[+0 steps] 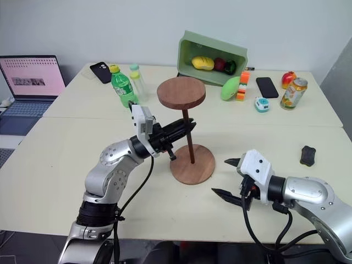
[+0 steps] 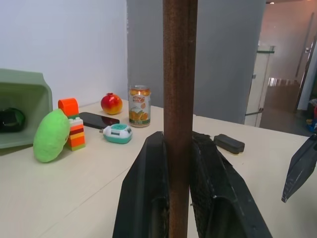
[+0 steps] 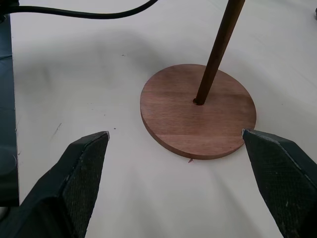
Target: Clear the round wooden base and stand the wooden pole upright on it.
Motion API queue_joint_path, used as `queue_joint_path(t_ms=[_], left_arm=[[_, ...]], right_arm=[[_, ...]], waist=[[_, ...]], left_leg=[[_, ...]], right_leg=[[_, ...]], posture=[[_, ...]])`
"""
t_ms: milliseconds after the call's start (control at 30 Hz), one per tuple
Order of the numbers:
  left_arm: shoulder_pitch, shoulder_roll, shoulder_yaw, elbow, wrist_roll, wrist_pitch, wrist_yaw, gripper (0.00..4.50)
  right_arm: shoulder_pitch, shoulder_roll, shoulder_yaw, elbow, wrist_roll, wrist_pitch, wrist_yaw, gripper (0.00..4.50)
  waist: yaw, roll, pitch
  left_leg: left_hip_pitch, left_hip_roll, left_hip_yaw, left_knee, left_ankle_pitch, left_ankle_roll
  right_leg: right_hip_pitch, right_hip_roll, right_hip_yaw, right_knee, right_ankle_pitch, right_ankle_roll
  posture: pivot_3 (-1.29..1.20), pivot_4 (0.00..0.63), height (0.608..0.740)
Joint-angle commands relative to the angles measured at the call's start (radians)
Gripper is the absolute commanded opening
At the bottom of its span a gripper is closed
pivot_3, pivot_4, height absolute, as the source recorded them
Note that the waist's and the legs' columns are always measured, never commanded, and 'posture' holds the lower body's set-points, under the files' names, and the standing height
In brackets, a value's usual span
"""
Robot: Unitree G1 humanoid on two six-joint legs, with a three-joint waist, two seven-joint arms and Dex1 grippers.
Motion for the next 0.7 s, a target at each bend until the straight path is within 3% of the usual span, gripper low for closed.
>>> queue_joint_path(t_ms=[33, 700], left_arm=[[0.024, 0.019, -0.028, -0.005, 0.024, -0.006, -0.012, 0.24], [0.064, 0.037, -0.049, 0.006, 0.053, -0.024, 0.028, 0.24]], right_arm=[[-0.006, -0.011, -0.022, -0.03, -0.001, -0.015, 0.003, 4.5], [0.004, -0.005, -0.023, -0.025, -0.008, -0.026, -0.001, 4.5]], waist=[[0.0, 0.0, 0.0], [0.0, 0.0, 0.0]], left_leg=[[0.0, 0.0, 0.0, 0.0, 0.0, 0.0], [0.001, 0.0, -0.003, -0.001, 0.0, 0.0]], right_leg=[[0.0, 0.0, 0.0, 0.0, 0.0, 0.0], [0.004, 0.0, 0.0, -0.004, 0.0, 0.0]], posture=[[0.0, 0.15, 0.74], [0.0, 0.15, 0.74]])
